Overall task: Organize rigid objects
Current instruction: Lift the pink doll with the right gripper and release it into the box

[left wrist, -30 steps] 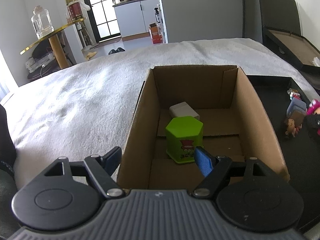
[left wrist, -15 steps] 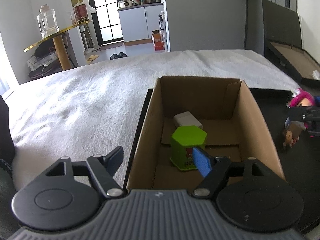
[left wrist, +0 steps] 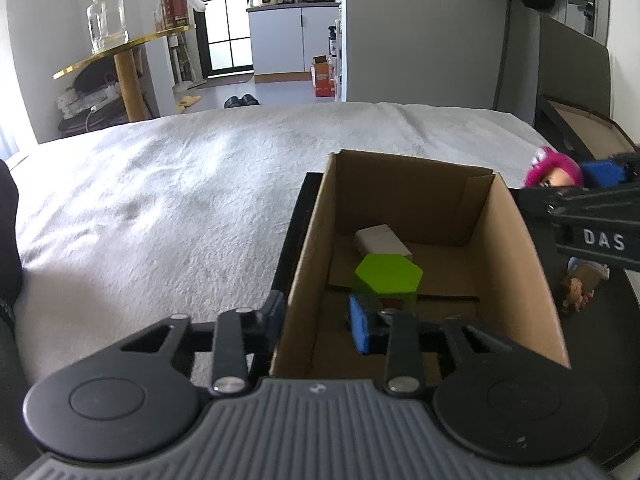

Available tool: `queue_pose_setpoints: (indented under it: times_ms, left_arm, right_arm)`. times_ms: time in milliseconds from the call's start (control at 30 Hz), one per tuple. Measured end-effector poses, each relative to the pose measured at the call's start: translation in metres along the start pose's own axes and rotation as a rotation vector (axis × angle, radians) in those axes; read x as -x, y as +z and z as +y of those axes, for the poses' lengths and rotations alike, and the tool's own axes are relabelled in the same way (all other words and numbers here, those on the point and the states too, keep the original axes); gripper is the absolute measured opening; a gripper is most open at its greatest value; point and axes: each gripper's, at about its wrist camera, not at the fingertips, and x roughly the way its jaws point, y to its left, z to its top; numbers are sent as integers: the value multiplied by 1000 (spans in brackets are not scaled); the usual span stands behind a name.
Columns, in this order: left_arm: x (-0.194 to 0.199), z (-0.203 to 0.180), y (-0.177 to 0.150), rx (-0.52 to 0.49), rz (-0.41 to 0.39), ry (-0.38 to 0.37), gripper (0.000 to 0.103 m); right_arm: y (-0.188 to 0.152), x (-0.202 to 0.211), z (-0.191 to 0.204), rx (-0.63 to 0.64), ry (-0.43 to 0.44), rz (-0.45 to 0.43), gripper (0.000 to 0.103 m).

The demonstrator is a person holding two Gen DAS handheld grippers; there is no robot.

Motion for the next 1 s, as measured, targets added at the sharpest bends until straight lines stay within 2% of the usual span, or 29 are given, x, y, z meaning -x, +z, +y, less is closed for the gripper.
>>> queue_pose_setpoints:
  times_ms: [300, 533, 733, 767, 833, 1000]
  left_arm:
    - [-6, 13, -1, 42, 43, 3, 14]
    - [-5, 16, -1, 61, 48, -8, 14]
    - [-6, 19, 1, 77, 56, -20, 14]
    - [-7, 19, 2, 79, 57, -21, 14]
    - [-7, 19, 2, 82, 58, -24, 14]
    - [-7, 17, 3, 74, 63, -10, 15]
  right_arm:
    - [14, -11, 24, 92, 57, -34, 44]
    - [15, -22, 37, 131, 88, -27, 44]
    - [14, -35, 41, 190, 69, -17, 44]
    - [13, -37, 43, 208, 55, -11, 47]
    - [11, -39, 47, 249, -14, -4, 63]
    - [6, -31, 45, 240, -28, 2, 70]
